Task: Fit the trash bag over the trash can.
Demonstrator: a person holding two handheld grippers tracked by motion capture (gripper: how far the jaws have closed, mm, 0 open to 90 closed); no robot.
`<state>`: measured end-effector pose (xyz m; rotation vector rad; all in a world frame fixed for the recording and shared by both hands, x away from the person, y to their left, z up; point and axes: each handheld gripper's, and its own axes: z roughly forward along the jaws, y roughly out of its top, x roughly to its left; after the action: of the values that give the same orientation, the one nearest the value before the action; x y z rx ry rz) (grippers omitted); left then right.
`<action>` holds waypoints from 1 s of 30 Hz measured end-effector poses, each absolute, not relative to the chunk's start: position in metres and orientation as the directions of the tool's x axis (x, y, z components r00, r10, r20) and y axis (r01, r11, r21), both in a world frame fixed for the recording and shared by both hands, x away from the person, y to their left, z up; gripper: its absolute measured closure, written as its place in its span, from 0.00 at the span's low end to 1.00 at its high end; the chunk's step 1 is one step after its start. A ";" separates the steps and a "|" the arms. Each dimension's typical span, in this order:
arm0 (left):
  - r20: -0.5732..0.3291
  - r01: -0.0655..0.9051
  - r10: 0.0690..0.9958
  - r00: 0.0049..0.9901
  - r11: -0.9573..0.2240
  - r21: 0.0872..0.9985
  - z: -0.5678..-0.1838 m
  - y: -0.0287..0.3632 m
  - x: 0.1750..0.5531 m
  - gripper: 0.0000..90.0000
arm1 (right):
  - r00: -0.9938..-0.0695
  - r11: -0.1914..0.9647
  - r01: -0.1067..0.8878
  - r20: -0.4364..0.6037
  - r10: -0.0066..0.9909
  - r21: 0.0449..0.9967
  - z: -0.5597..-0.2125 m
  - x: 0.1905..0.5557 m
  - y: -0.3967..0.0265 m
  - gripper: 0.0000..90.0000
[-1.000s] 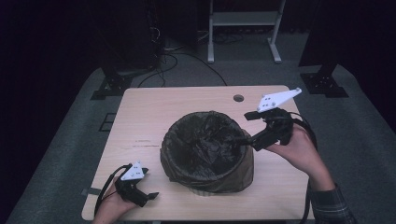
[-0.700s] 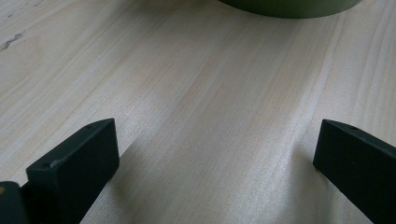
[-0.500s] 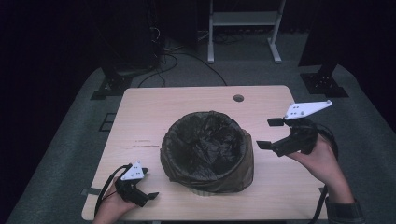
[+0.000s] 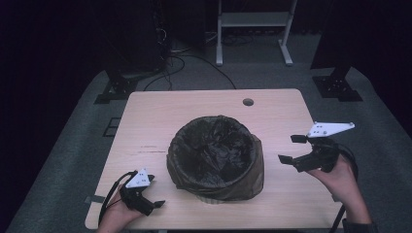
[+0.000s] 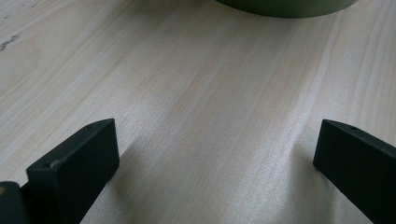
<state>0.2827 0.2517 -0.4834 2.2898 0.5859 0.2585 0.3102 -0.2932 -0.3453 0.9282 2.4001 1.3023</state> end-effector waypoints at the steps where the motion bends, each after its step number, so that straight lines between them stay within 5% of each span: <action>1: 0.010 0.333 0.484 0.875 -0.618 0.712 -0.483 0.252 0.283 0.00 | -0.763 0.395 0.412 0.074 0.642 0.821 -0.345 0.310 -0.293 0.10; 30: 0.011 0.332 0.484 0.875 -0.618 0.713 -0.483 0.252 0.283 0.00 | -0.702 0.411 0.456 0.035 0.711 0.789 -0.416 0.291 -0.302 0.10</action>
<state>0.2827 0.2517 -0.4834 2.2893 0.5847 0.2598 0.2907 -0.3023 -0.4157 1.0131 2.3652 1.1791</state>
